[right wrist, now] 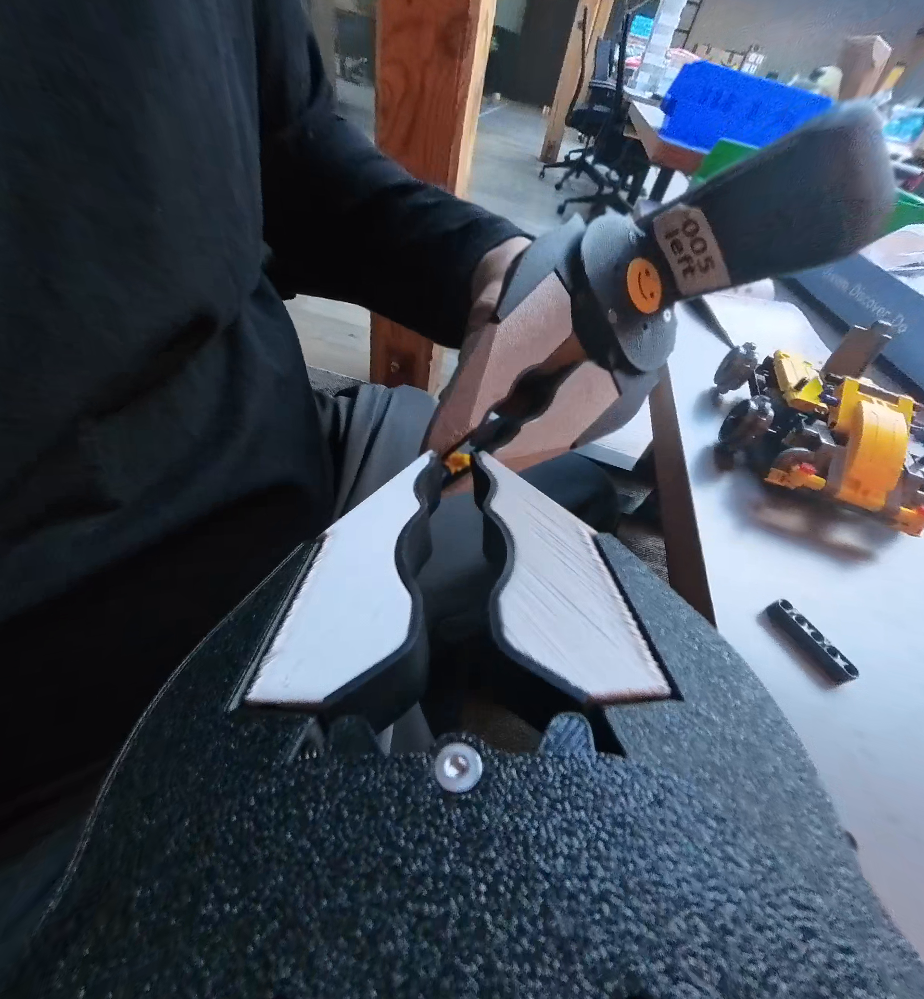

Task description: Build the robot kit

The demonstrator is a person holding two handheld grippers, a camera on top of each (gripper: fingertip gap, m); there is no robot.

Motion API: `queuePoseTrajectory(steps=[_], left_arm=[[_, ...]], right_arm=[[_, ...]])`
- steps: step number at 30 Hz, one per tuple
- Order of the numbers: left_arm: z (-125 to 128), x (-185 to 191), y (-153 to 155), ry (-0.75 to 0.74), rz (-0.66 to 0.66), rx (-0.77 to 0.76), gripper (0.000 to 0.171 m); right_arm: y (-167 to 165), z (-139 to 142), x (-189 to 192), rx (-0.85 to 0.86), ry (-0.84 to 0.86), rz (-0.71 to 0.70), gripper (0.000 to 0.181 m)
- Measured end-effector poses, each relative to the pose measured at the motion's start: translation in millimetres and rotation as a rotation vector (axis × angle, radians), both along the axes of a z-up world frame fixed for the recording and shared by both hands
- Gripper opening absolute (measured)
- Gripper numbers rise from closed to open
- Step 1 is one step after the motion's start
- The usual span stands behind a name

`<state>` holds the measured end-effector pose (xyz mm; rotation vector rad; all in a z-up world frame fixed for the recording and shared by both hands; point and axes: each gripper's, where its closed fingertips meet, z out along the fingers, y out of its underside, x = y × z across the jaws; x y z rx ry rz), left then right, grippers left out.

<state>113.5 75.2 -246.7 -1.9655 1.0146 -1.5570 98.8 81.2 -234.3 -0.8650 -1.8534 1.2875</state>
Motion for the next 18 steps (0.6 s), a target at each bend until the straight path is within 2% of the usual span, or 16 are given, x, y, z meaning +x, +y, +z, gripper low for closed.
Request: queuePoseTrajectory(steps=[4, 18], left_arm=[[-2.2, 1.9, -5.9, -0.023, -0.030, -0.084, 0.004], [-21.3, 11.1, -36.9, 0.044, -0.186, -0.156, 0.004]], right_arm=[[-4.9, -3.4, 0.3, 0.032, -0.015, 0.014, 0.013], [-34.3, -25.8, 9.9, 0.061, -0.102, 0.172, 0.003]])
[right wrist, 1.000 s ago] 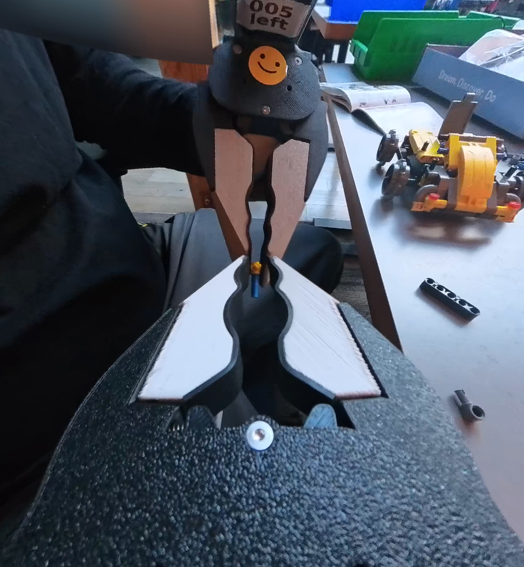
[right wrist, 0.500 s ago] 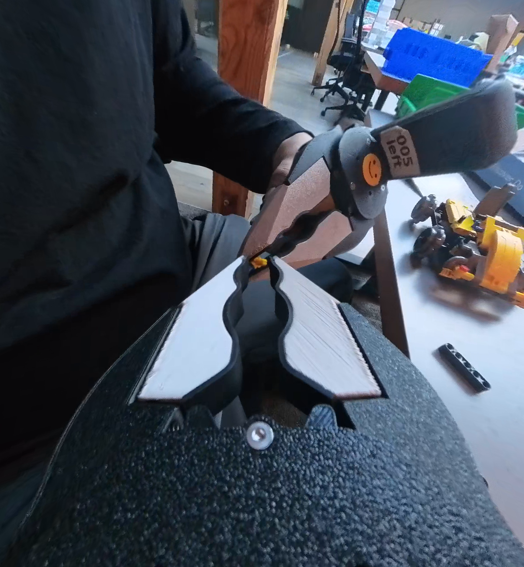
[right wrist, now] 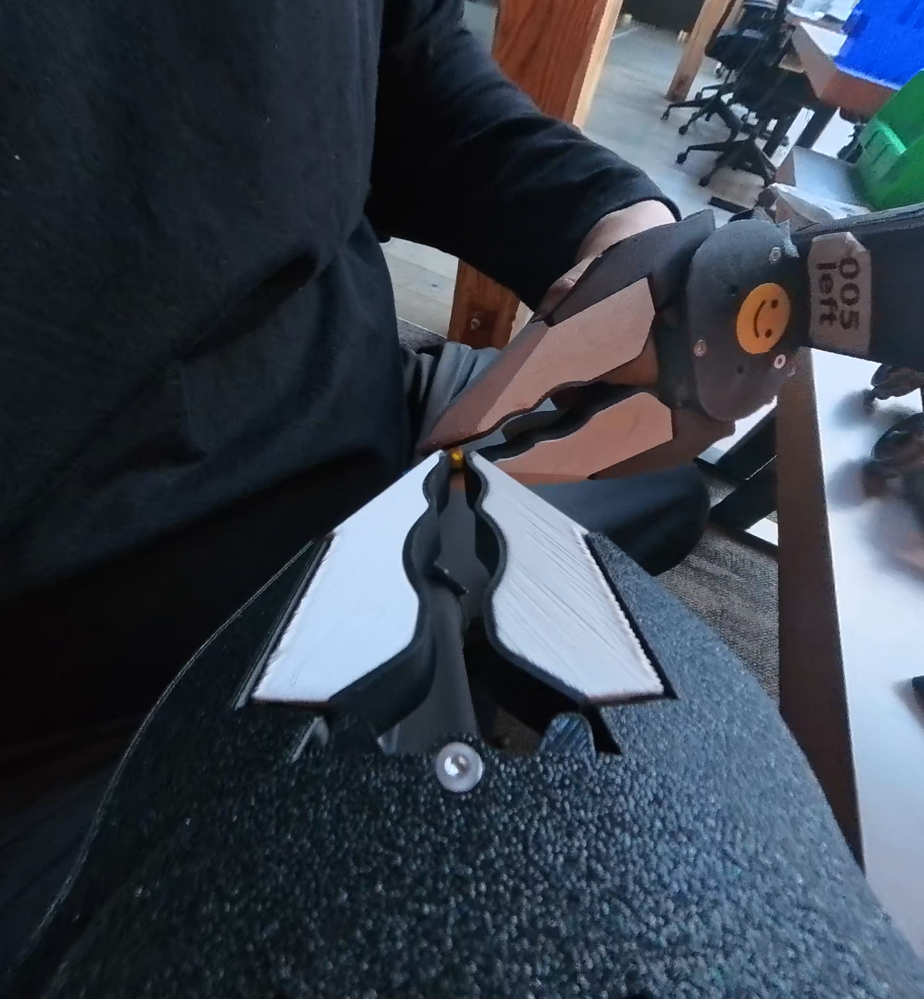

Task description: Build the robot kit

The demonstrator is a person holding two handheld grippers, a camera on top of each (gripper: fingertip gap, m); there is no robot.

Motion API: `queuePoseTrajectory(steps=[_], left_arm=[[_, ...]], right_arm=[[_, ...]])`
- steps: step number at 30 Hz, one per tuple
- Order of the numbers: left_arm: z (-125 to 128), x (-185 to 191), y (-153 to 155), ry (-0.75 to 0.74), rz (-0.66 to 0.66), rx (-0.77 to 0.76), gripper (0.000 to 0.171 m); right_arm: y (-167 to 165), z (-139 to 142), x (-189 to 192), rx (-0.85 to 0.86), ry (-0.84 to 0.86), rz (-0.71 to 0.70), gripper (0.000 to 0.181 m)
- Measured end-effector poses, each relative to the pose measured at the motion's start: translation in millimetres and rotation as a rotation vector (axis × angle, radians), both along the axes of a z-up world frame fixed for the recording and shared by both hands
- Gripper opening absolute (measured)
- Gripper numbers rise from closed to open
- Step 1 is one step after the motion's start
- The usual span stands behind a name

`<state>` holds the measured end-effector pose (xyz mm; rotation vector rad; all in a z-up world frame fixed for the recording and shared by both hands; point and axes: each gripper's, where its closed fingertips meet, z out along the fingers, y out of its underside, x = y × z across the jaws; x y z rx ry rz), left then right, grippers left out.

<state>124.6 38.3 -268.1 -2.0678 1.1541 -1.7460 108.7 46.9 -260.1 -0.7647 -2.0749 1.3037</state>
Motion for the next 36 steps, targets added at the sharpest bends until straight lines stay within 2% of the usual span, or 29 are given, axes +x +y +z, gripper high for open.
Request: queuePoseTrajectory(steps=[9, 27, 32, 36], left_arm=[[3.5, -8.6, 13.8, -0.007, 0.066, 0.016, 0.004], [14.5, -21.1, 56.4, -0.042, 0.302, 0.074, 0.004], [15.7, -22.5, 71.6, -0.013, 0.375, 0.150, 0.004], [19.6, -20.5, 85.2, 0.126, 0.375, 0.369, 0.003]], right_arm=[[16.0, 6.3, -5.3, 0.023, 0.045, -0.082, 0.003], [52.8, 14.6, -12.9, 0.113, 0.127, -0.258, 0.003], [67.8, 15.2, -13.8, 0.094, 0.111, -0.323, 0.003], [81.3, 12.2, -10.2, -0.010, 0.040, -0.356, 0.009]])
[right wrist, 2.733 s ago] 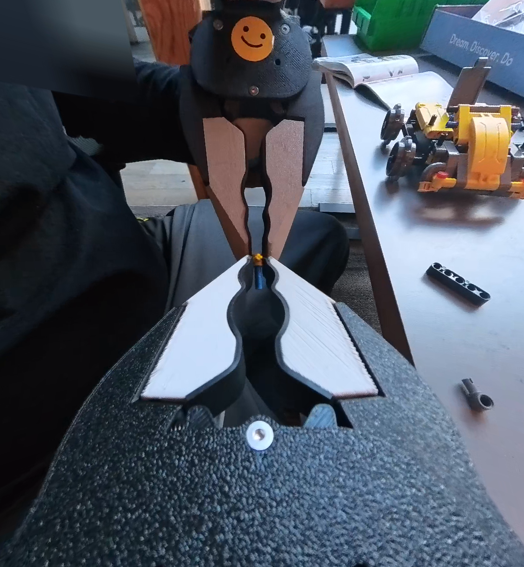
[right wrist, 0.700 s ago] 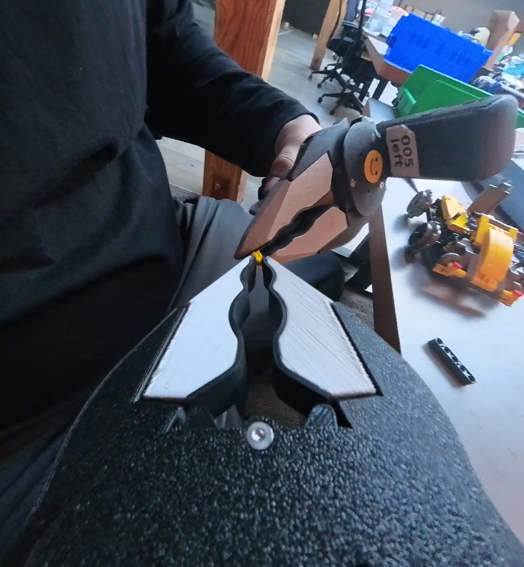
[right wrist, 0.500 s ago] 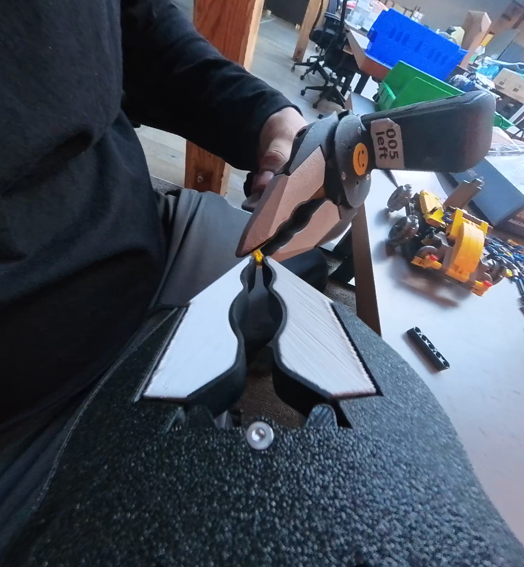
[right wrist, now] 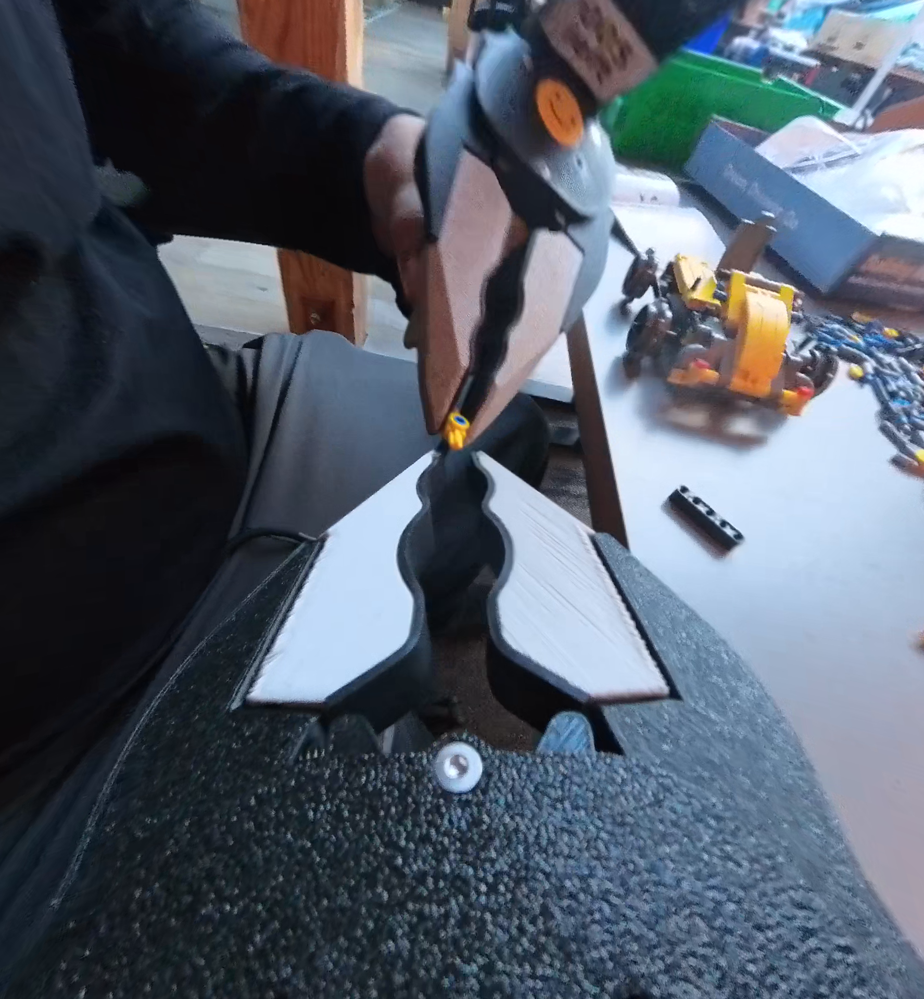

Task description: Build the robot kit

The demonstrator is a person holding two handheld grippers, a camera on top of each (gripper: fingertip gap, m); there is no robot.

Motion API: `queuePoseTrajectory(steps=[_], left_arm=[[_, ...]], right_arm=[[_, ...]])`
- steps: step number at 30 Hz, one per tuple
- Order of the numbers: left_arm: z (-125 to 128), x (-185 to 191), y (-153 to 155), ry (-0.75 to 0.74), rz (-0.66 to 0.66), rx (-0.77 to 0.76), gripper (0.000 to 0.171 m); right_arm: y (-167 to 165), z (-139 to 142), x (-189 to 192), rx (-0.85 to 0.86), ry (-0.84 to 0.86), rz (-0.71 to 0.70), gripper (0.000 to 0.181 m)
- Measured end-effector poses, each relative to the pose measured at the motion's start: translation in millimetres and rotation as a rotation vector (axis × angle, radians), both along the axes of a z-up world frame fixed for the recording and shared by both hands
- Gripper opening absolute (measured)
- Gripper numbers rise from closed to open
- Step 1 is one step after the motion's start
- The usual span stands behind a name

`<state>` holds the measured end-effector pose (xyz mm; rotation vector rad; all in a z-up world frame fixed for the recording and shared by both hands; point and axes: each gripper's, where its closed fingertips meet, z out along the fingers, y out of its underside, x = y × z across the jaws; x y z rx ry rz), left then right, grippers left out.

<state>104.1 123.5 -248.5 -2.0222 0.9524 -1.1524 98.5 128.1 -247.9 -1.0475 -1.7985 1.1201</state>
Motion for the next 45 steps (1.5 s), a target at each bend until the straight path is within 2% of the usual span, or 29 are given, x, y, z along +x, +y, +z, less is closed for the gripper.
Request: queuePoseTrajectory(steps=[6, 9, 13, 16, 19, 23, 26, 31, 39, 45], left_arm=[[17.1, 15.0, 34.1, 0.313, -0.086, 0.306, 0.003], [22.5, 24.2, 58.7, 0.378, -0.127, 0.360, 0.003], [15.7, 26.8, 88.4, 0.462, -0.144, 0.369, 0.004], [7.5, 25.3, 105.7, 0.510, -0.145, 0.366, 0.003], [-2.1, 22.6, 119.6, 0.531, -0.145, 0.331, 0.003], [-13.9, 20.3, 132.4, 0.514, -0.129, 0.250, 0.003], [-17.6, 20.7, 136.3, 0.476, -0.118, 0.206, 0.003], [-19.4, 16.7, 137.3, 0.449, -0.095, 0.171, 0.003], [-17.5, 18.4, 134.4, 0.450, -0.077, 0.176, 0.003], [-14.4, 19.2, 133.6, 0.427, -0.030, 0.163, 0.003]], right_arm=[[31.6, 19.2, 12.1, -0.028, 0.021, -0.089, 0.013], [55.0, 23.9, 22.2, -0.018, -0.002, -0.161, 0.013], [81.9, 24.4, 33.1, -0.003, -0.042, -0.233, 0.016], [101.4, 16.6, 33.6, -0.002, -0.109, -0.263, 0.007], [114.1, 9.5, 28.4, 0.017, -0.169, -0.253, 0.000], [122.6, 7.3, 19.4, -0.071, -0.216, -0.231, 0.000], [131.2, -4.3, 19.5, -0.047, -0.282, -0.244, 0.002], [133.6, -11.3, 23.7, -0.067, -0.311, -0.244, 0.013], [131.9, -17.9, 19.9, -0.029, -0.341, -0.205, 0.004], [130.7, -15.3, 20.5, 0.003, -0.369, -0.168, 0.004]])
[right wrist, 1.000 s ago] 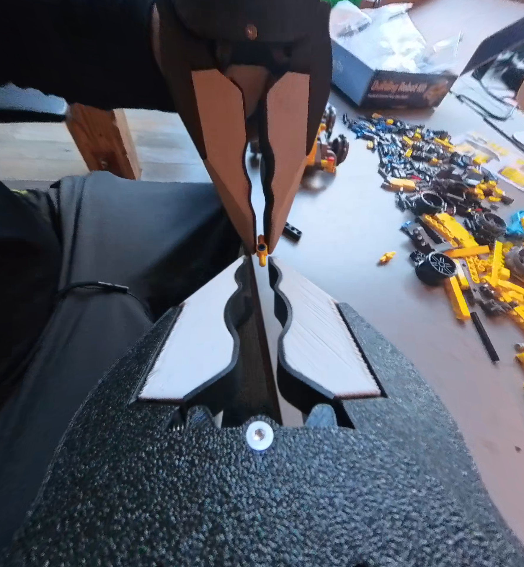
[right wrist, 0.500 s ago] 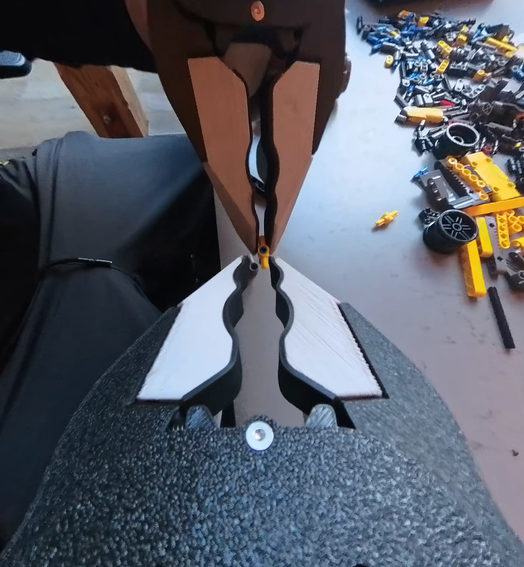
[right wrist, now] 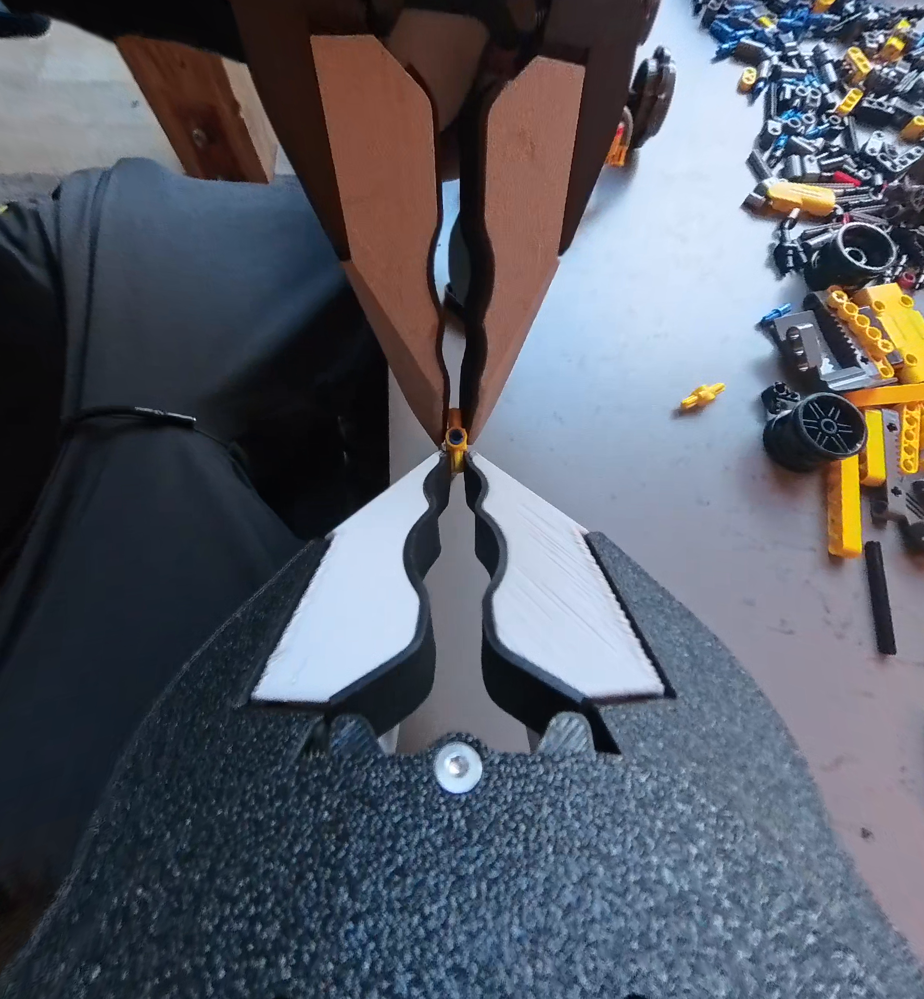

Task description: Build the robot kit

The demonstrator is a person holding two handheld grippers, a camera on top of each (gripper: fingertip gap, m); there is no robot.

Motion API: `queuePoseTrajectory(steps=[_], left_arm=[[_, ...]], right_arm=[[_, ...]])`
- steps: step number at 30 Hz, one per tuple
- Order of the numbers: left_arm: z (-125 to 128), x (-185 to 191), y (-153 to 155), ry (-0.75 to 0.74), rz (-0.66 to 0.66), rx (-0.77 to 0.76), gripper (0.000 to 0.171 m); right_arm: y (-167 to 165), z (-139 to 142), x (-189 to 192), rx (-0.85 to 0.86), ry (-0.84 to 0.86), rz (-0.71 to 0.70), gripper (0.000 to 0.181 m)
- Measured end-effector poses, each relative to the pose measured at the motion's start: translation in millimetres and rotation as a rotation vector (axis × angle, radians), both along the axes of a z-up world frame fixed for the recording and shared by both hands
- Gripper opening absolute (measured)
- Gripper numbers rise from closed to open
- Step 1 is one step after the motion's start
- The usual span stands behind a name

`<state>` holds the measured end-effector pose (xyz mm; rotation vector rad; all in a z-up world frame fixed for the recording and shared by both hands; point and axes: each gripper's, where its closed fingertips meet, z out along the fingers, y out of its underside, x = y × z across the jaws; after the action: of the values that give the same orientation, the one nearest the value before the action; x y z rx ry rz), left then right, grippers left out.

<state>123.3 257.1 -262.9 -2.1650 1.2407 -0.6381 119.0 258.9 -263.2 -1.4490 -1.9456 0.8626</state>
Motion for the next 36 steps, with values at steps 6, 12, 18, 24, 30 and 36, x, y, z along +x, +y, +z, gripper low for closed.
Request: queuePoseTrajectory(steps=[6, 12, 18, 24, 30, 36], left_arm=[[-6.5, -0.6, -0.8, -0.035, 0.040, -0.019, 0.003], [-7.5, -1.6, -1.5, -0.049, 0.046, -0.018, 0.003], [-8.6, -1.2, -0.1, -0.061, 0.047, -0.016, 0.003], [-9.0, -1.0, -0.5, -0.058, 0.043, -0.013, 0.003], [-9.7, 0.0, 0.8, -0.078, 0.087, -0.017, 0.003], [-9.9, -0.8, 2.1, -0.164, 0.236, 0.011, 0.002]], right_arm=[[-0.5, -6.9, -0.4, 0.027, -0.059, 0.021, 0.003], [-1.2, -8.0, -1.3, 0.034, -0.065, 0.025, 0.003], [0.3, -9.2, -0.7, 0.046, -0.083, 0.027, 0.003], [-0.2, -9.5, -0.5, 0.052, -0.084, 0.031, 0.003], [1.2, -10.3, 0.2, 0.063, -0.096, 0.054, 0.003], [2.1, -10.4, -1.4, 0.116, -0.166, 0.171, 0.004]])
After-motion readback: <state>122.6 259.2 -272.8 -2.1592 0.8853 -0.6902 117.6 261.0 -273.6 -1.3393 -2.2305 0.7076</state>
